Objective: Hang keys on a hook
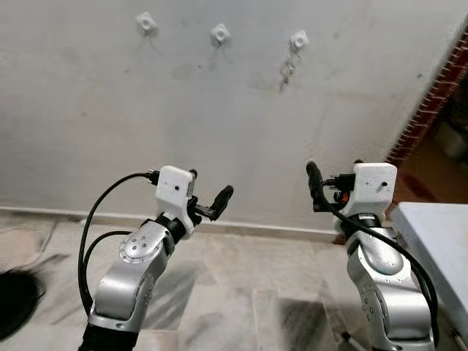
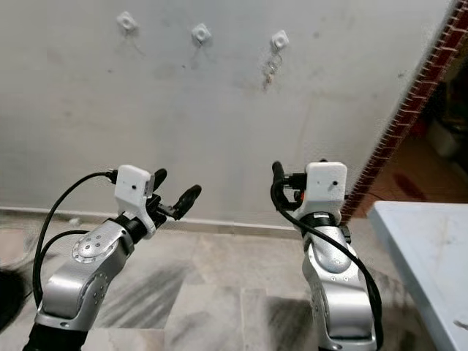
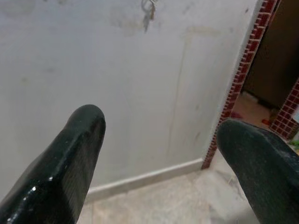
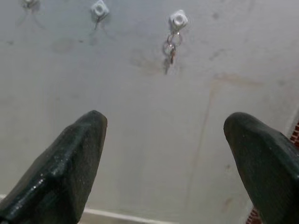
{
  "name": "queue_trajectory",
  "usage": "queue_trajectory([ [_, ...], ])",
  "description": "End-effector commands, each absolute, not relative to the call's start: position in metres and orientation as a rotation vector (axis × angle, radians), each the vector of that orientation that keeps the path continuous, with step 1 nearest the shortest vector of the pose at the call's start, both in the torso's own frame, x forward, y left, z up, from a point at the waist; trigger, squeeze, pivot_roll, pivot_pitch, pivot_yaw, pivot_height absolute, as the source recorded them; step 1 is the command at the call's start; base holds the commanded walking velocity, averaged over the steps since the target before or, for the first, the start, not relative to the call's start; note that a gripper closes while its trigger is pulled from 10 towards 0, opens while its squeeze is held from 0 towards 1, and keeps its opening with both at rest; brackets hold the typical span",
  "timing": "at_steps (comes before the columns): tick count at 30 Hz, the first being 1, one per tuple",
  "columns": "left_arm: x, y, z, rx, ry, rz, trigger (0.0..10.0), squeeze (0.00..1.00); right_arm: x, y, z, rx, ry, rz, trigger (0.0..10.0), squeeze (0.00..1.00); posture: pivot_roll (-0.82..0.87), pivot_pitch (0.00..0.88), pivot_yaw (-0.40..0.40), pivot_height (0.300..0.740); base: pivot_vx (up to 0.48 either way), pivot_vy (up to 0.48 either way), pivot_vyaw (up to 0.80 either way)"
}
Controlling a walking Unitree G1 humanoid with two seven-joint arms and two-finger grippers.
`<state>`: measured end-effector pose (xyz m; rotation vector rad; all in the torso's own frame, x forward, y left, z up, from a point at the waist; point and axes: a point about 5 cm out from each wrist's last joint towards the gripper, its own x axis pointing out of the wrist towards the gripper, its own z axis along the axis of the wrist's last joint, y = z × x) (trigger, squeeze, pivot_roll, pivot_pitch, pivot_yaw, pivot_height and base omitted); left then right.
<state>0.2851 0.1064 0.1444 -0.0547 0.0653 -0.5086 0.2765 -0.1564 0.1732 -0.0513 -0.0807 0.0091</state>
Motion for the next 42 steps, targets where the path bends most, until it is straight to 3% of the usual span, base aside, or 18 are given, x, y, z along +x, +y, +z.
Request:
queue_trajectory([
  [1, 0.2862, 0.1021, 0.1478, -0.045, 0.054, -0.525, 10.0, 0.00, 0.2764, -0.1612, 0.1748, -0.053, -0.082, -0.010, 10.0, 0.00, 0.06, 0.000, -0.074, 0.740, -0.240, 0.000, 0.00],
  [42, 0.2855, 0.1016, 0.1473, -0.034, 0.053, -0.539, 10.0, 0.00, 0.2808, -0.1575, 0.1750, -0.056, -0.080, 0.001, 10.0, 0.00, 0.07, 0.000, -0.077, 0.740, -0.241, 0.000, 0.00],
])
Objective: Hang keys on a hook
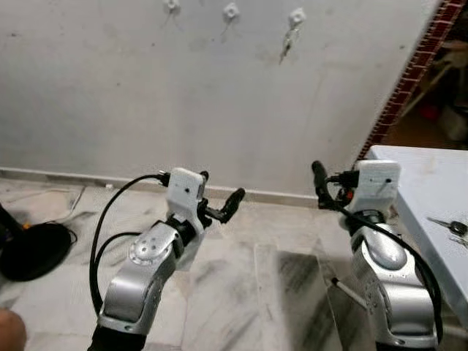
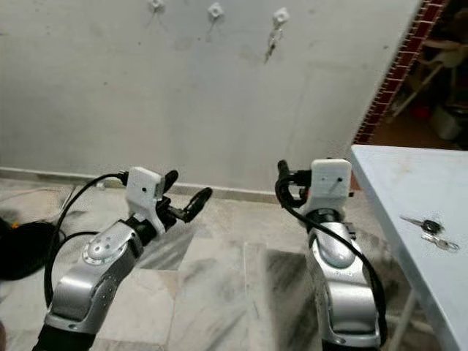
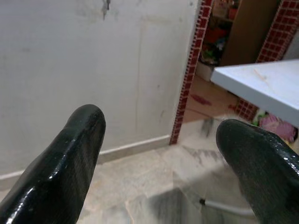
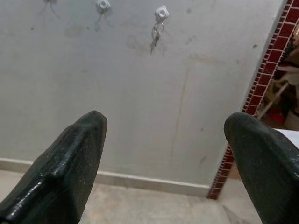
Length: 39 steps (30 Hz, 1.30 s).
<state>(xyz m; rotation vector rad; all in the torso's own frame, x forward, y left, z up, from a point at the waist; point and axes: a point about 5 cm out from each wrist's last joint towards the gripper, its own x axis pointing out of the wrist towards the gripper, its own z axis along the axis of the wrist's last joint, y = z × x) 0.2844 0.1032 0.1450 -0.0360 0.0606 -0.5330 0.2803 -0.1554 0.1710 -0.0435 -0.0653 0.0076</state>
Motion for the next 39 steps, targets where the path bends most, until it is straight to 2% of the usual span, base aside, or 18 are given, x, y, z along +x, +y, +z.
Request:
queue_trajectory([
  [1, 0.2855, 0.1017, 0.1474, -0.033, 0.053, -0.539, 10.0, 0.00, 0.2810, -0.1574, 0.1751, -0.056, -0.080, 0.001, 10.0, 0.00, 0.07, 0.000, -0.077, 0.740, -0.259, 0.000, 0.00],
  [15, 0.2848, 0.0983, 0.1476, -0.047, 0.051, -0.543, 10.0, 0.00, 0.2801, -0.1563, 0.1717, -0.049, -0.073, -0.006, 10.0, 0.00, 0.07, 0.000, -0.074, 0.740, -0.070, 0.000, 0.00],
  [25, 0.2773, 0.0938, 0.1467, -0.070, 0.061, -0.615, 10.0, 0.00, 0.2792, -0.1545, 0.1688, -0.061, -0.057, -0.004, 10.0, 0.00, 0.07, 0.000, -0.068, 0.740, 0.000, 0.000, -0.75],
  [39, 0.2857, 0.0973, 0.1523, -0.132, 0.068, -0.565, 10.0, 0.00, 0.2784, -0.1513, 0.1693, -0.118, -0.067, 0.009, 10.0, 0.00, 0.07, 0.000, -0.063, 0.740, 0.000, 0.000, -0.78],
])
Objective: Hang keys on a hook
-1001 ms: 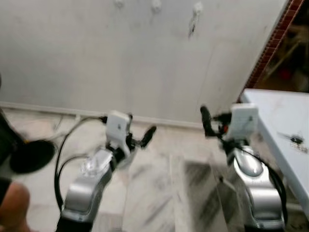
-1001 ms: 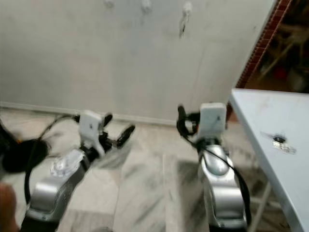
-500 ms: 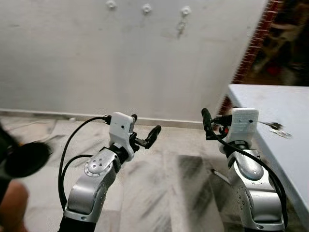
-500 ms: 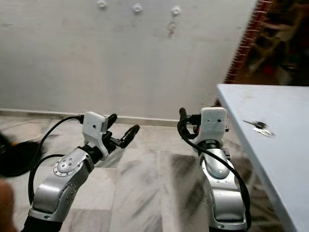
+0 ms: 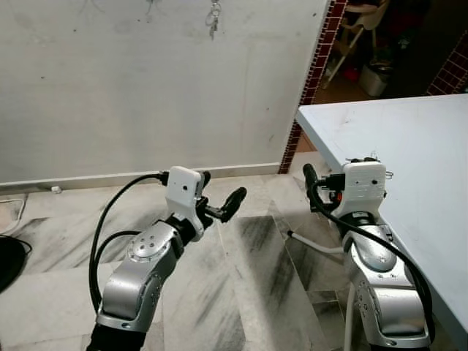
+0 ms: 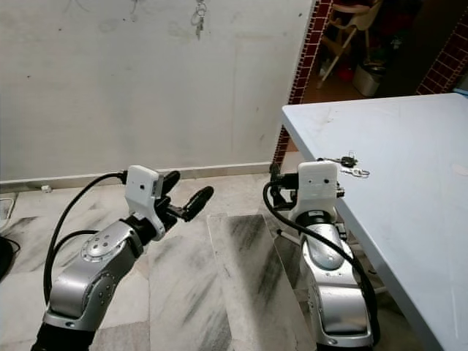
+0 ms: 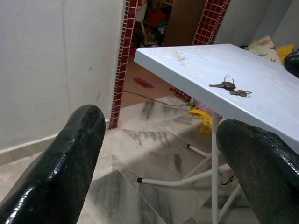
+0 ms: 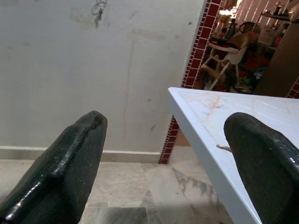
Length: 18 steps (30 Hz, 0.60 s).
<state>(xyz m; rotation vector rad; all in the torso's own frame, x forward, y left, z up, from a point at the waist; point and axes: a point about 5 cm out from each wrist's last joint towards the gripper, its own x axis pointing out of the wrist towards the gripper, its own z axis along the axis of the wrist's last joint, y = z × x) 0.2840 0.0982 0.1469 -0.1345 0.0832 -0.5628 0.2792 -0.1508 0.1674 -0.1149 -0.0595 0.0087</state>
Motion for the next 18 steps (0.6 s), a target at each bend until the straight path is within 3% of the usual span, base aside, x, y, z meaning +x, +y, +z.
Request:
queue_trajectory([
  [1, 0.2858, 0.0979, 0.1522, -0.134, 0.069, -0.563, 10.0, 0.00, 0.2784, -0.1513, 0.1693, -0.118, -0.068, 0.009, 10.0, 0.00, 0.07, 0.000, -0.063, 0.740, 0.000, 0.000, -0.78],
  [18, 0.2888, 0.1028, 0.1521, -0.173, 0.092, -0.545, 10.0, 0.00, 0.2779, -0.1500, 0.1695, -0.117, -0.067, 0.010, 10.0, 0.00, 0.07, 0.000, -0.060, 0.740, 0.000, 0.000, -0.78],
])
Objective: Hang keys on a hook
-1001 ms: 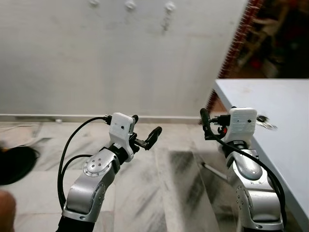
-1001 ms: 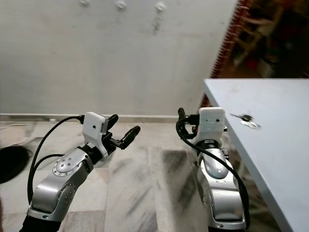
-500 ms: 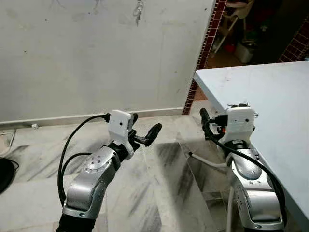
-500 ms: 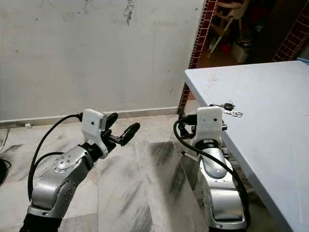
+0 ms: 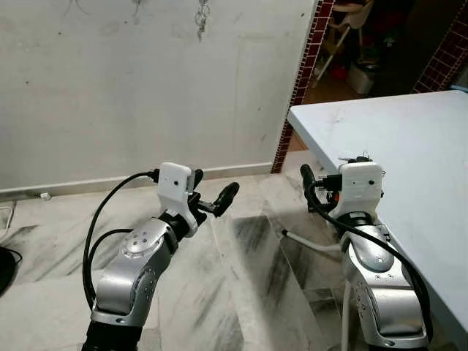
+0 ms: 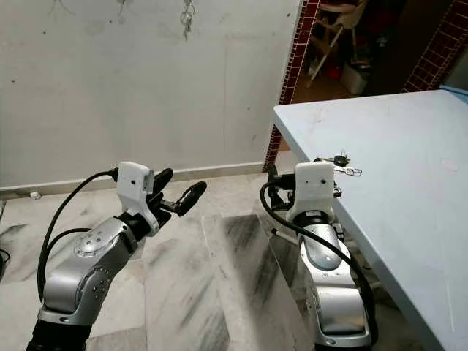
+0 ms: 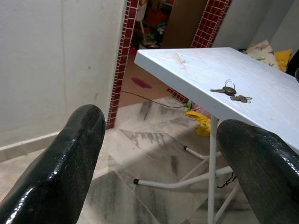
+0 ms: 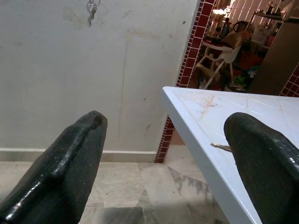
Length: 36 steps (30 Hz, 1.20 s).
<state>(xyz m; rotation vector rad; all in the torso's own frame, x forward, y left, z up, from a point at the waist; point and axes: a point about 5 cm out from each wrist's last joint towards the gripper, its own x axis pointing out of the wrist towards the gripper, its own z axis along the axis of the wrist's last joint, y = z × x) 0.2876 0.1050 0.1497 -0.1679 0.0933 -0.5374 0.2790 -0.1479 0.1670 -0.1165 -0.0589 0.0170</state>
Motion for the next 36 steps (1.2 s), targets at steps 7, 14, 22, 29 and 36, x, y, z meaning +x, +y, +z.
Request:
queue_trajectory([
  [7, 0.2885, 0.1032, 0.1523, -0.168, 0.093, -0.553, 10.0, 0.00, 0.2778, -0.1494, 0.1695, -0.117, -0.067, 0.011, 10.0, 0.00, 0.07, 0.000, -0.059, 0.740, 0.000, 0.000, -0.77],
  [14, 0.2880, 0.1033, 0.1521, -0.166, 0.097, -0.559, 10.0, 0.00, 0.2776, -0.1490, 0.1693, -0.115, -0.067, 0.008, 10.0, 0.00, 0.07, 0.000, -0.055, 0.740, 0.034, 0.000, -0.77],
  [22, 0.2879, 0.1027, 0.1519, -0.166, 0.100, -0.562, 10.0, 0.00, 0.2776, -0.1488, 0.1701, -0.110, -0.075, 0.010, 10.0, 0.00, 0.07, 0.000, -0.058, 0.740, 0.254, 0.060, -0.27],
  [29, 0.2877, 0.1021, 0.1523, -0.166, 0.098, -0.569, 10.0, 0.00, 0.2778, -0.1483, 0.1707, -0.111, -0.079, 0.013, 10.0, 0.00, 0.07, 0.000, -0.058, 0.740, 0.302, 0.356, 0.00],
  [36, 0.2871, 0.1009, 0.1517, -0.152, 0.101, -0.577, 10.0, 0.00, 0.2772, -0.1486, 0.1706, -0.111, -0.080, 0.008, 10.0, 0.00, 0.07, 0.000, -0.055, 0.740, 0.299, 0.376, 0.00],
])
